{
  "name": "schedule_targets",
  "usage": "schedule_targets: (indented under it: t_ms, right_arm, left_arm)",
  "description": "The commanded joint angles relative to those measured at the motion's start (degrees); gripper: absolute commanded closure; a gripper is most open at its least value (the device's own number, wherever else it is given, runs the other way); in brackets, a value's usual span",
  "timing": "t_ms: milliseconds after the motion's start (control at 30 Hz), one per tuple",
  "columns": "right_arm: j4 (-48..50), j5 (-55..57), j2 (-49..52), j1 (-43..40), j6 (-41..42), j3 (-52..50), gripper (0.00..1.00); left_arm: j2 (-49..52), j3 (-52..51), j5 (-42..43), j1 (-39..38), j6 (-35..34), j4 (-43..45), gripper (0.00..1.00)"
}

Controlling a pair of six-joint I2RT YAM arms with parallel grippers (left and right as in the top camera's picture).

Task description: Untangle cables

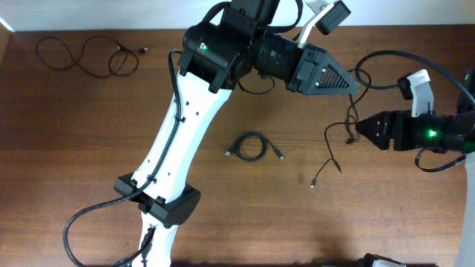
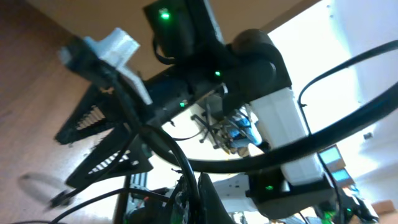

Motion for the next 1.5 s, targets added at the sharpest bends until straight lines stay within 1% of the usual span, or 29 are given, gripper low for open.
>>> schedule_targets:
  t_ms: [0,200,267,333,467,533,700,867,1000,1367,1467]
  right_arm:
    - [0.0,-1.6,0.0,2.0,-1.6,0.0,0.31]
    - [-0.2,-1.6,0.0,6.6,-1.6,0.0,0.31]
    - [0.6,-1.6,0.0,7.8,-1.6,0.0,0.32]
    - [1.1,-1.6,0.0,8.1,-1.6,0.0,0.39]
    - [1.3,-1.6,0.0,8.1,-3.1,0.0,0.57]
    - [1.3,-1.6,0.0,8.1,-3.1,0.0,0.61]
    - [1.3,-1.6,0.0,8.1,-7.5,0.0,0.60]
    - [1.3,-1.6,0.0,8.1,-10.9,0.0,0.61]
    - [2.7,-1.8,0.4,8.2,-11.1,0.0,0.60]
    - [4.9,-2.0,2.4,13.2,-11.0,0.0,0.61]
    - [4.8,-2.1,2.4,13.3,-11.0,0.0,0.62]
  left_arm:
    - [-2.1,0.9,3.3,0.1,1.1,0.6,1.00]
    - [-2.0,0.9,3.2,0.1,1.1,1.4,1.00]
    - [-2.0,0.9,3.2,0.1,-0.3,1.4,1.00]
    - [-2.0,0.9,3.2,0.1,-0.9,1.4,1.00]
    - [-2.0,0.8,3.2,0.1,-0.9,1.4,1.00]
    - [-2.1,0.9,3.2,0.1,-1.2,1.4,1.00]
    - [-2.0,0.8,6.5,0.1,-3.6,1.4,1.00]
    - [-2.0,0.8,6.6,0.1,-5.2,1.4,1.00]
    - [-2.0,0.9,7.2,0.1,-6.6,1.4,1.00]
    - [-2.0,0.9,7.7,0.2,-6.5,1.7,1.00]
    - [-2.0,0.9,7.6,0.2,-6.5,1.7,1.00]
